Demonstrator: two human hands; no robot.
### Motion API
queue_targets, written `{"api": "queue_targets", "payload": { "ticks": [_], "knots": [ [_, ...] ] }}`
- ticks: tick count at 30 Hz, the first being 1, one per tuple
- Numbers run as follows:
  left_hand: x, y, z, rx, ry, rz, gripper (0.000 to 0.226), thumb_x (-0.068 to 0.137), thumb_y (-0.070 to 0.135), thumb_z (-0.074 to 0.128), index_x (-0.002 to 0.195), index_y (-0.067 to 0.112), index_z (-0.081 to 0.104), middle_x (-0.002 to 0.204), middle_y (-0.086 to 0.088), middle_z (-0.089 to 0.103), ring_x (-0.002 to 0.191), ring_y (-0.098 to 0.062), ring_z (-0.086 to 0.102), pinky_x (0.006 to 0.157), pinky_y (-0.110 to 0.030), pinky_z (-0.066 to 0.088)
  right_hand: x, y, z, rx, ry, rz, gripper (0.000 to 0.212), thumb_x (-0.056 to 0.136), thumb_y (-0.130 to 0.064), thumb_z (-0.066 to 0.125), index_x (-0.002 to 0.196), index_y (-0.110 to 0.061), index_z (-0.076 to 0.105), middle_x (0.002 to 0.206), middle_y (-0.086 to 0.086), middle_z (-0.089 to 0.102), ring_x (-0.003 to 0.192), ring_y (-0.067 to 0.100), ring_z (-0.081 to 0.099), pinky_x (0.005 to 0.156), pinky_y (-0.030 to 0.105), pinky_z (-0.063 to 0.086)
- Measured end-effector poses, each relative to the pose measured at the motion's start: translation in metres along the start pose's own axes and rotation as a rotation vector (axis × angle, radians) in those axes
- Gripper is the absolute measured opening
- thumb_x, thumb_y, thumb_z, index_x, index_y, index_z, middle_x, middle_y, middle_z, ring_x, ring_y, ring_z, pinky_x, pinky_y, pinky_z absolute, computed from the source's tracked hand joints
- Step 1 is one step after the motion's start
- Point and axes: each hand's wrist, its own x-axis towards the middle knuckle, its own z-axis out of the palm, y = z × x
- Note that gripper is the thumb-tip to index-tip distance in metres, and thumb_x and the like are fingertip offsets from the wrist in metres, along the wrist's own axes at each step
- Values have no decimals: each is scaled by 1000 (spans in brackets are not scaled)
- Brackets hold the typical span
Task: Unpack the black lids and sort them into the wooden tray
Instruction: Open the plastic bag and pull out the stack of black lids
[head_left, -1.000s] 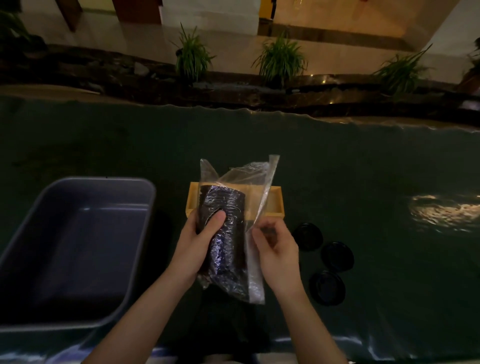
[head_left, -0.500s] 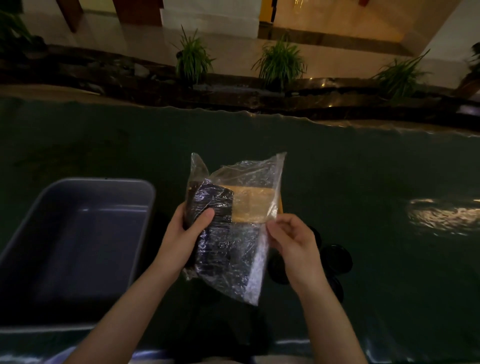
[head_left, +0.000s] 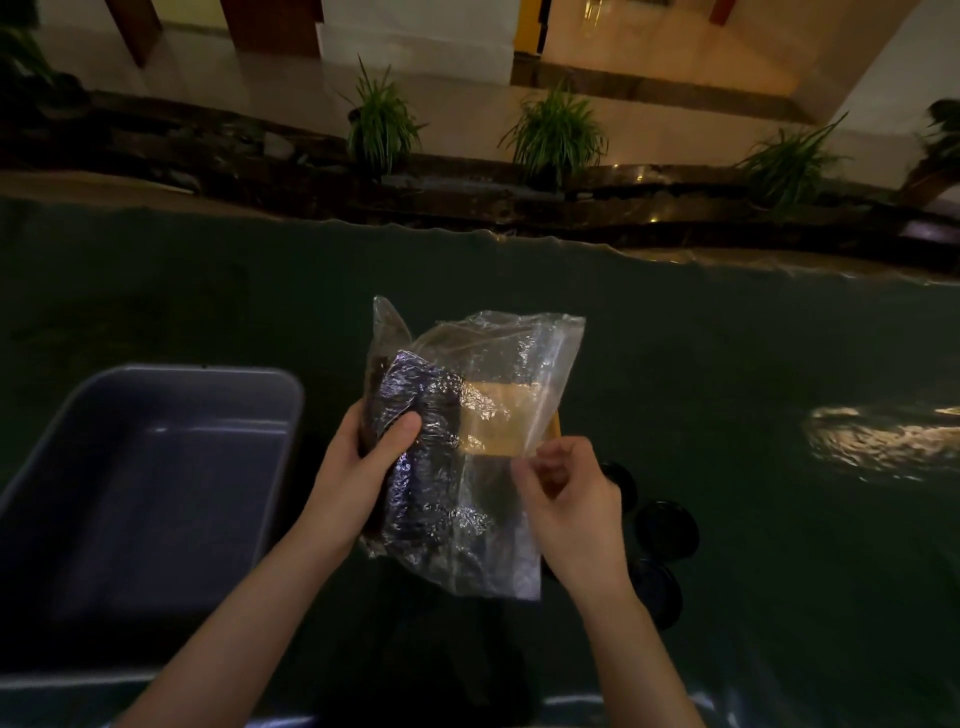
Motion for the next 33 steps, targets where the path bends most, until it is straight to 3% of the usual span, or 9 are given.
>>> {"api": "queue_targets", "payload": {
  "ticks": [3,8,12,14,16,20,23,26,33],
  "knots": [
    [3,3,-5,-20,32,14,70,59,68,79,122,47,58,122,14,71,108,-6,70,87,-29,54,1,4,-11,8,41,-66,8,97,-18,72,93,-24,68,76,-8,73,73,6,71,61,22,56],
    [7,3,-8,-53,53,7,81,62,65,80,133,35,57,121,8,74,105,-11,74,82,-29,57,2,1,-21,536,-28,176,20,102,-9,62,104,-29,58,87,6,77,72,16,71,65,31,56],
    [7,2,-7,-65,49,-3,83,61,66,81,135,36,56,123,8,73,106,-11,73,88,-35,56,1,-3,-15,346,-17,62,20,104,-12,59,97,-30,65,91,-9,73,80,4,68,72,21,53],
    [7,2,-8,-60,51,-1,82,60,68,81,133,39,57,123,10,73,106,-10,73,90,-36,56,0,-5,-14,273,-34,52,4,99,-35,66,100,-33,63,92,-12,71,79,4,68,69,17,52],
    [8,1,-10,-54,50,2,79,61,68,81,131,41,58,123,11,73,108,-10,72,90,-35,56,-1,-3,-11,99,-20,-10,31,87,-51,74,105,-31,58,85,-10,69,77,5,67,62,15,51],
    [13,-3,-15,-63,77,-23,87,60,69,82,136,36,56,124,10,73,109,-11,72,91,-36,55,2,3,-13,-38,144,-85,24,91,-29,78,107,-24,60,77,-15,69,77,0,68,61,10,51],
    [17,-10,-20,-73,83,-75,86,55,73,84,130,38,60,120,8,75,107,-15,74,89,-38,56,4,11,-19,158,96,6,2,94,-26,74,96,-26,75,75,-6,77,73,9,74,69,28,62],
    [25,-27,-25,-138,-23,-228,78,63,67,84,130,36,61,119,1,77,108,-23,74,94,-47,54,4,9,-18,574,-40,189,13,90,-33,73,90,-22,81,90,10,79,90,40,73,88,53,58],
    [27,-84,-19,-297,-115,-536,51,78,62,77,118,31,74,117,-6,77,105,-29,75,82,-45,58,4,3,12,792,-258,358,24,101,-22,64,86,-16,81,84,5,76,79,17,72,77,30,57]
  ]
}}
